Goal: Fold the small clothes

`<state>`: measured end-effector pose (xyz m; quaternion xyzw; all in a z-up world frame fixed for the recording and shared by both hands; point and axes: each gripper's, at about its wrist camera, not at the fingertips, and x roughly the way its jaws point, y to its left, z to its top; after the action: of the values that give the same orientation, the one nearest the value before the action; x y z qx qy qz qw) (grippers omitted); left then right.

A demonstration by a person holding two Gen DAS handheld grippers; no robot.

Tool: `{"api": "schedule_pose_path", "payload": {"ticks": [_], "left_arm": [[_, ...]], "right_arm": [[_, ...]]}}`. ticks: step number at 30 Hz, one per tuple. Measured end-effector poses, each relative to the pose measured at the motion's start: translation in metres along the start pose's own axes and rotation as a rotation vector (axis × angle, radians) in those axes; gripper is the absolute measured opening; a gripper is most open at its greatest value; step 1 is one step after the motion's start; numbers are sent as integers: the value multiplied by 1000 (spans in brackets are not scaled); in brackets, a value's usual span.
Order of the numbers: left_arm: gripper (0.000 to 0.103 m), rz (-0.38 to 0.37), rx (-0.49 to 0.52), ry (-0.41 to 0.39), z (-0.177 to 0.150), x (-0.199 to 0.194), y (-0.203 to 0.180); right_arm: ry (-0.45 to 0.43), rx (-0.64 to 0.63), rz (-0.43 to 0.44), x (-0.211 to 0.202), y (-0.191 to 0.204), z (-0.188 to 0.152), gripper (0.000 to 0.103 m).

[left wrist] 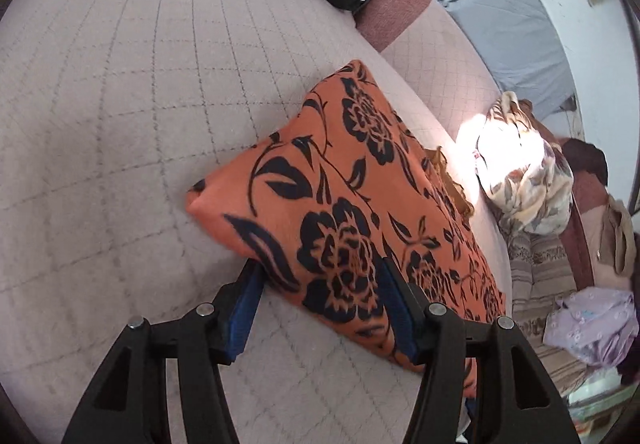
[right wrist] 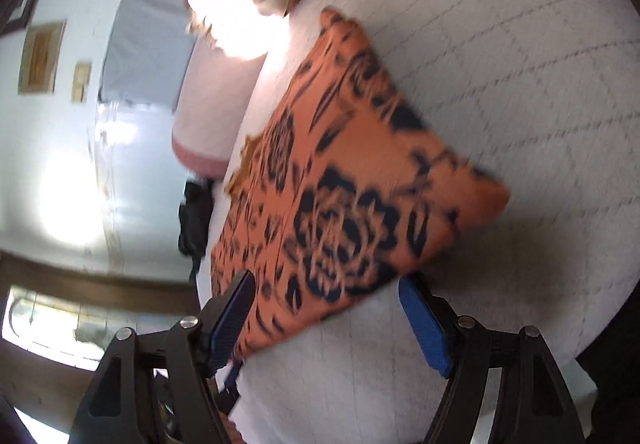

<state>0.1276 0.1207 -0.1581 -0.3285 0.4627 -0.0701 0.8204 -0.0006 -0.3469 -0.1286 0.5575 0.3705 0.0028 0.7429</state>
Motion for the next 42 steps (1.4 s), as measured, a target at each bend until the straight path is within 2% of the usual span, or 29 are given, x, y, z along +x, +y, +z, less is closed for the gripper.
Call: {"api": "schedule_pose_path", "payload": {"ticks": [3, 5, 7, 9, 10, 14, 17, 19, 21, 23, 24, 25, 26, 27, 29, 30, 32, 35, 37, 39, 41, 42], "left_arm": [[56, -4, -53, -20, 12, 5, -1], [18, 21, -80, 1, 20, 12, -1], [15, 19, -91, 18, 24, 17, 0], [13, 30, -48, 5, 26, 12, -10], [12, 30, -21, -13, 27, 6, -17], [9, 24, 94, -130, 25, -38, -56], [9, 9, 146, -208, 4, -81, -80], [9, 15, 165, -246, -20, -102, -85], [9, 45, 196, -234, -42, -101, -83], [11, 127, 199, -180, -57, -74, -67], [11, 162, 184, -127, -61, -55, -54], [13, 193, 171, -34, -63, -34, -41], [18, 198, 124, 31, -64, -22, -26], [19, 145, 69, 9, -65, -28, -16], [30, 142, 49, 20, -61, -39, -13], [31, 144, 55, 17, -59, -45, -14], [31, 142, 71, -11, -57, -61, -15], [31, 205, 92, -90, -55, -86, -17], [32, 268, 119, -161, -53, -101, -20], [32, 336, 125, -215, -50, -110, -17], [32, 362, 111, -251, -45, -120, -13], [32, 353, 109, -261, -43, -123, -14]], "right_arm": [[-42, 76, 16, 4, -7, 8, 78], [-77, 105, 17, 7, -9, 12, 78], [-106, 102, 0, 11, -6, 15, 75], [-111, 95, -37, 15, -3, 22, 49], [-94, 85, -49, 19, -3, 26, 23], [-78, -7, -61, 15, 15, 37, 15], [-100, -113, -62, 1, 42, 43, 11], [-95, -152, -69, -8, 49, 50, 11], [-93, -181, -101, -15, 46, 61, 11], [-62, -204, -143, -17, 35, 66, 11], [-36, -183, -135, -14, 26, 70, 12], [3, -171, -129, -8, 19, 73, 15], [18, -173, -140, -5, 13, 75, 17], [29, -174, -144, -5, 8, 76, 19], [40, -182, -144, -8, 3, 75, 30], [35, -196, -157, -12, 4, 74, 35], [14, -219, -171, -22, 4, 73, 60], [-51, -216, -199, -49, 1, 76, 62], [-152, -243, -249, -76, 7, 76, 62], [-244, -270, -246, -100, 19, 73, 62], [-261, -327, -204, -110, 38, 70, 63], [-234, -368, -176, -109, 49, 69, 63]]}}
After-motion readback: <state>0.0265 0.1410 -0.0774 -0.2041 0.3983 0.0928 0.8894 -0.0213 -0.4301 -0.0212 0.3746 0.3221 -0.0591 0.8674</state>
